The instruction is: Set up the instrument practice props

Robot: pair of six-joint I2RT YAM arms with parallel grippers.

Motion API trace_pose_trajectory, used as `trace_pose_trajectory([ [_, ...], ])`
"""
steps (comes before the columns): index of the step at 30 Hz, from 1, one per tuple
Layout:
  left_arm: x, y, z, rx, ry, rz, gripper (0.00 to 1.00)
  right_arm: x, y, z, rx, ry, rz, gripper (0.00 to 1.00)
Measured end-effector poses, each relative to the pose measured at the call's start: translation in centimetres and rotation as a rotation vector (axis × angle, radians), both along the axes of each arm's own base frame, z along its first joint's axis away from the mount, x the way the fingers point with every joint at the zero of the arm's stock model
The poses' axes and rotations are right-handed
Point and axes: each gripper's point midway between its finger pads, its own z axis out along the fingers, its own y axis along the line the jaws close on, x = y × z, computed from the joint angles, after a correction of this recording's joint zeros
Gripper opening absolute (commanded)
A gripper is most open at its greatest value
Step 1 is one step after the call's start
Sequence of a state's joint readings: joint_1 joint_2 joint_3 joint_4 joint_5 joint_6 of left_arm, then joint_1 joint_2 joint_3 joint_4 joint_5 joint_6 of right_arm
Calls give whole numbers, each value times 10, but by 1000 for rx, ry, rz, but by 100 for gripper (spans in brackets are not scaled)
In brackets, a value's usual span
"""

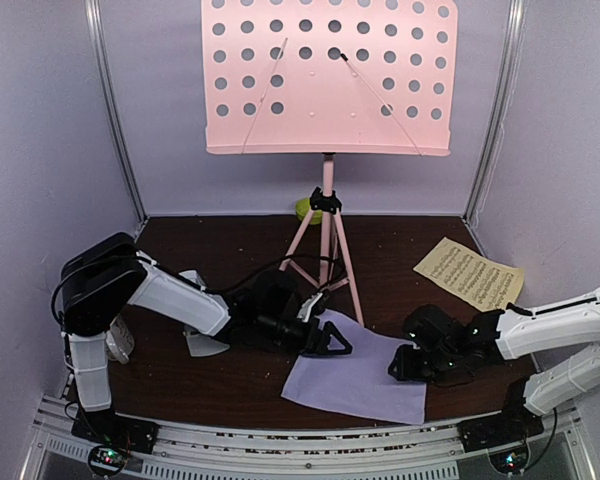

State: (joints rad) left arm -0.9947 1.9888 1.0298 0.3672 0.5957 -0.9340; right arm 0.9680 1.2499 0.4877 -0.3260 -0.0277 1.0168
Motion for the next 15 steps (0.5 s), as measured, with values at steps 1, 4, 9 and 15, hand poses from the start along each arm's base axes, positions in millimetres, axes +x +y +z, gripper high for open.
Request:
trace_pose_trajectory([
  [1, 0, -2, 4, -13, -3, -5, 68, 0, 1, 0, 3, -1, 1, 39],
  [4, 2, -8, 14, -52, -15, -15, 56, 2, 3, 0, 5, 0, 1, 39],
  [9, 1, -9, 23, -76, -39, -27, 20, 3, 7, 1, 8, 5, 6, 40],
  [15, 5, -4, 48, -83, -115, -15, 0, -1, 5, 4, 8, 9, 24, 49],
])
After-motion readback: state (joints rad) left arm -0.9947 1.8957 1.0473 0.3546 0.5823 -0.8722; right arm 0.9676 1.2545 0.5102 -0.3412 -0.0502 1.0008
